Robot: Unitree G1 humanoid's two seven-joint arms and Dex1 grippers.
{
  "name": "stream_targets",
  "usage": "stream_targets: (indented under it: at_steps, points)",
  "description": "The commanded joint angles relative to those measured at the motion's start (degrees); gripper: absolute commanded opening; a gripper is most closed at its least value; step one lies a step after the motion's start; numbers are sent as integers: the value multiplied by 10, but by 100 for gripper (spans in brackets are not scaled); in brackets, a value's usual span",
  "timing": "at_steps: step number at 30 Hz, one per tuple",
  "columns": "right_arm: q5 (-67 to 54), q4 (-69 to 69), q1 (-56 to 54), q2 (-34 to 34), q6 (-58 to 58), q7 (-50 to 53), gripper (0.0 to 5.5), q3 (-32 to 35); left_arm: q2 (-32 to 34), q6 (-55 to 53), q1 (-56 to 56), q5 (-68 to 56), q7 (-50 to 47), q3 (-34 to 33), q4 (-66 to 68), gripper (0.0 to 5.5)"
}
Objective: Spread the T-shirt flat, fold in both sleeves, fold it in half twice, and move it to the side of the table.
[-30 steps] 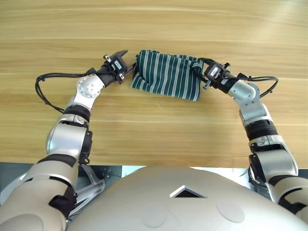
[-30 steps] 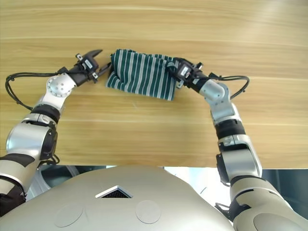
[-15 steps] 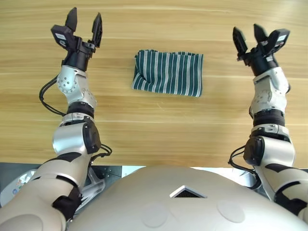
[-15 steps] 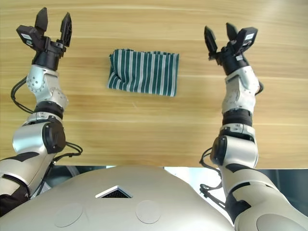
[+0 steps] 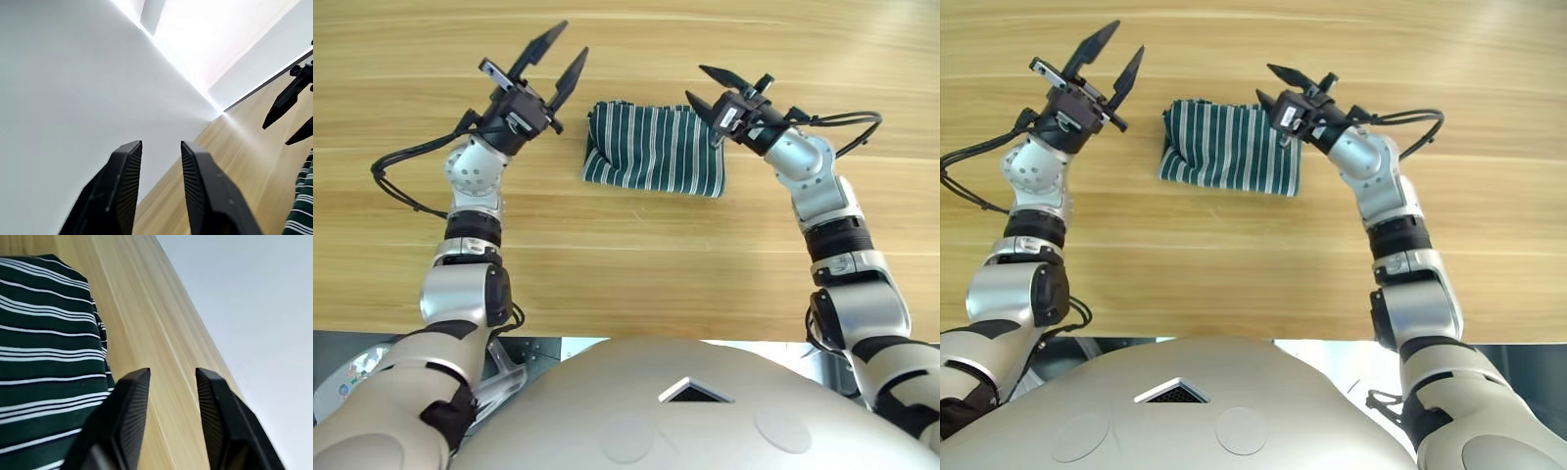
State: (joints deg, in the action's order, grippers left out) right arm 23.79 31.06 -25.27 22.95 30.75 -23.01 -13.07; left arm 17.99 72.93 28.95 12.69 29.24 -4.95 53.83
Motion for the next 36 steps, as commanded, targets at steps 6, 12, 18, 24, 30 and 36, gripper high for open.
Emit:
stream_targets:
  at_steps: [6, 12, 18, 24, 30, 36]
  points:
    - [48, -25, -38, 51, -11, -80, 9, -74, 56, -4, 19, 219, -155, 83, -26, 2]
    - [55, -26, -80, 50, -17, -144, 4, -113, 101, -39, 71, 358, -254, 163, -48, 0]
    - [74, 50, -125, 7, -17, -135, 4, -149, 116, -70, 117, 436, -344, 243, -49, 0]
    - [111, 167, -134, -34, -3, -90, 4, -193, 121, -87, 139, 463, -391, 306, -40, 0]
    - [95, 163, -95, -13, 49, -136, 4, -223, 125, -76, 151, 444, -383, 343, -34, 0]
    - [31, 49, -10, 75, 69, -245, 4, -229, 142, -48, 127, 395, -330, 360, -57, 0]
